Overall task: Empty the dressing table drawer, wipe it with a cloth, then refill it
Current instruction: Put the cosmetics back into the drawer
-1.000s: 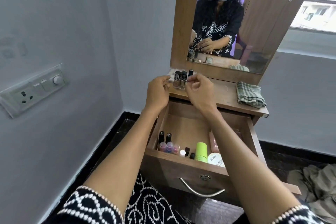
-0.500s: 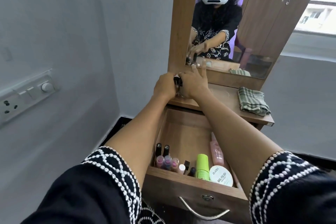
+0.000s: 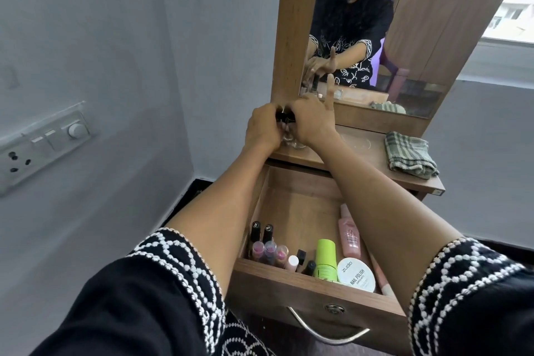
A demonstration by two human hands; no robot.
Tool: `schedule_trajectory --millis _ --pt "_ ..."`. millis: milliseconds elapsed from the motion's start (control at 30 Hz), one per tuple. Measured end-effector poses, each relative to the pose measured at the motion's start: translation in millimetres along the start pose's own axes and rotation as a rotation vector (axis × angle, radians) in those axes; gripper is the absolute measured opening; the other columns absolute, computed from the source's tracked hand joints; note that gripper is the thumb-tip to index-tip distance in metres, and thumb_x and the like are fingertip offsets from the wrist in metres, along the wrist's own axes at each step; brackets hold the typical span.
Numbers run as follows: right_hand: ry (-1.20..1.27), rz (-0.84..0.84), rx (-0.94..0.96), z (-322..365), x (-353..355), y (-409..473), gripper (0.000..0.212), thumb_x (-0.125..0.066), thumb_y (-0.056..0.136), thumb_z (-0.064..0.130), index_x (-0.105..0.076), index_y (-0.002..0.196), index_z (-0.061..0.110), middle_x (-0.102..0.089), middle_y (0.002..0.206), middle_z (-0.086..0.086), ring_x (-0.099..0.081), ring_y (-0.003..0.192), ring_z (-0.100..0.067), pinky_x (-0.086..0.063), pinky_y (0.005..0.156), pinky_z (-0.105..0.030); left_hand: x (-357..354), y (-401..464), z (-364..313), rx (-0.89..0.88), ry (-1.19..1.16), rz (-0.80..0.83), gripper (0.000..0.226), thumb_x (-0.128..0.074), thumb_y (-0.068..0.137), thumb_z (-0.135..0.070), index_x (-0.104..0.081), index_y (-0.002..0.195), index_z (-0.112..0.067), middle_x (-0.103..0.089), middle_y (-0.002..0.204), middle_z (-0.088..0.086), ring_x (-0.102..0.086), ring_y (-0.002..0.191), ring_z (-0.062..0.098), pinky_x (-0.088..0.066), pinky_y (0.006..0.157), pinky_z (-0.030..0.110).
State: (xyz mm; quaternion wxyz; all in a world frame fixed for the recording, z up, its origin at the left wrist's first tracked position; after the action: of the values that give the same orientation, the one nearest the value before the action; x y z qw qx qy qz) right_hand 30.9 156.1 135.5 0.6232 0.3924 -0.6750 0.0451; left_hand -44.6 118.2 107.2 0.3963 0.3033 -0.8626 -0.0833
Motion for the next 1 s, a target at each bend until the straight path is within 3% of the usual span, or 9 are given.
schedule_trajectory --millis 100,233,400,500,700,833,900,1000 --pt "0.018 -0.067 0.011 5 17 -3 0.017 -0.058 0.089 0.03 -0.067 0.101 0.022 -0.064 0.099 0.0 -0.049 0.121 -0.019 0.028 0.105 -0.049 15 -5 -7 -0.026 -0.024 -0.027 0.024 -0.054 0.088 0.0 -0.064 0.107 -0.009 -0.067 0.104 0.008 -0.063 0.093 0.02 -0.045 0.075 0.024" --pt "0.03 -0.206 0.053 11 46 -13 0.019 -0.056 0.089 0.03 -0.066 0.104 0.023 -0.066 0.1 0.003 -0.048 0.119 -0.02 0.025 0.104 -0.044 44 -17 -21 -0.078 -0.078 -0.057 0.025 -0.055 0.088 -0.001 -0.066 0.109 -0.009 -0.069 0.104 0.008 -0.064 0.095 0.019 -0.045 0.081 0.021" --pt "0.197 -0.377 0.058 4 85 -49 0.019 -0.056 0.089 0.026 -0.064 0.106 0.023 -0.065 0.105 0.005 -0.05 0.114 -0.019 -0.005 0.1 -0.035 77 -43 -44 -0.153 -0.171 -0.082 0.028 -0.063 0.084 -0.002 -0.067 0.11 -0.012 -0.068 0.107 0.006 -0.066 0.096 0.017 -0.051 0.091 0.027" --pt "0.367 -0.44 0.019 -7 96 -79 0.019 -0.061 0.086 0.022 -0.064 0.104 0.023 -0.064 0.103 0.006 -0.053 0.108 -0.016 -0.015 0.096 -0.034 83 -67 -57 -0.199 -0.223 -0.06 0.03 -0.064 0.083 -0.001 -0.067 0.11 -0.014 -0.068 0.108 0.005 -0.065 0.1 0.017 -0.052 0.093 0.03" --pt "0.887 -0.333 -0.072 -19 70 -129 0.029 -0.071 0.077 0.007 -0.065 0.104 0.013 -0.066 0.098 0.001 -0.062 0.09 -0.014 -0.047 0.084 -0.024 66 -115 -51 -0.187 -0.322 -0.008 0.034 -0.064 0.081 0.003 -0.067 0.11 -0.013 -0.068 0.11 0.004 -0.066 0.099 0.016 -0.052 0.092 0.03" --pt "1.135 -0.182 -0.248 -17 30 -155 0.031 -0.07 0.076 -0.003 -0.064 0.103 0.011 -0.064 0.09 0.008 -0.06 0.078 0.011 -0.045 0.07 -0.003 39 -136 -27 -0.117 -0.308 0.063 0.035 -0.064 0.081 0.0 -0.066 0.113 -0.014 -0.068 0.111 0.002 -0.065 0.1 0.012 -0.05 0.094 0.023" --pt "1.176 -0.099 -0.318 -14 7 -164 0.03 -0.07 0.077 -0.003 -0.064 0.103 0.01 -0.063 0.086 0.009 -0.059 0.073 0.014 -0.045 0.066 -0.002 26 -145 -13 -0.065 -0.282 0.108 0.034 -0.064 0.083 -0.003 -0.065 0.115 -0.015 -0.067 0.112 0.002 -0.064 0.101 0.011 -0.047 0.09 0.017" --pt "1.158 0.01 -0.388 -10 -21 -174 0.031 -0.071 0.078 0.0 -0.065 0.105 0.013 -0.066 0.09 0.005 -0.064 0.081 -0.001 -0.053 0.074 -0.012 8 -153 3 -0.038 -0.256 0.181 0.035 -0.065 0.083 -0.003 -0.064 0.116 -0.015 -0.066 0.113 0.003 -0.063 0.103 0.011 -0.048 0.093 0.02"
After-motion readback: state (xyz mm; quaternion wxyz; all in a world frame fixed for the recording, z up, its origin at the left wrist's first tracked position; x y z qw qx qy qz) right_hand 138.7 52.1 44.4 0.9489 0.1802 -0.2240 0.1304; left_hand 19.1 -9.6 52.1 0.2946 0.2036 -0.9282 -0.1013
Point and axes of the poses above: each hand's wrist, its own y-axis towards the middle knuckle, its own x-axis out of the back of the hand, z = x × y, the point moved 9 cm from there along y, towards the middle knuckle
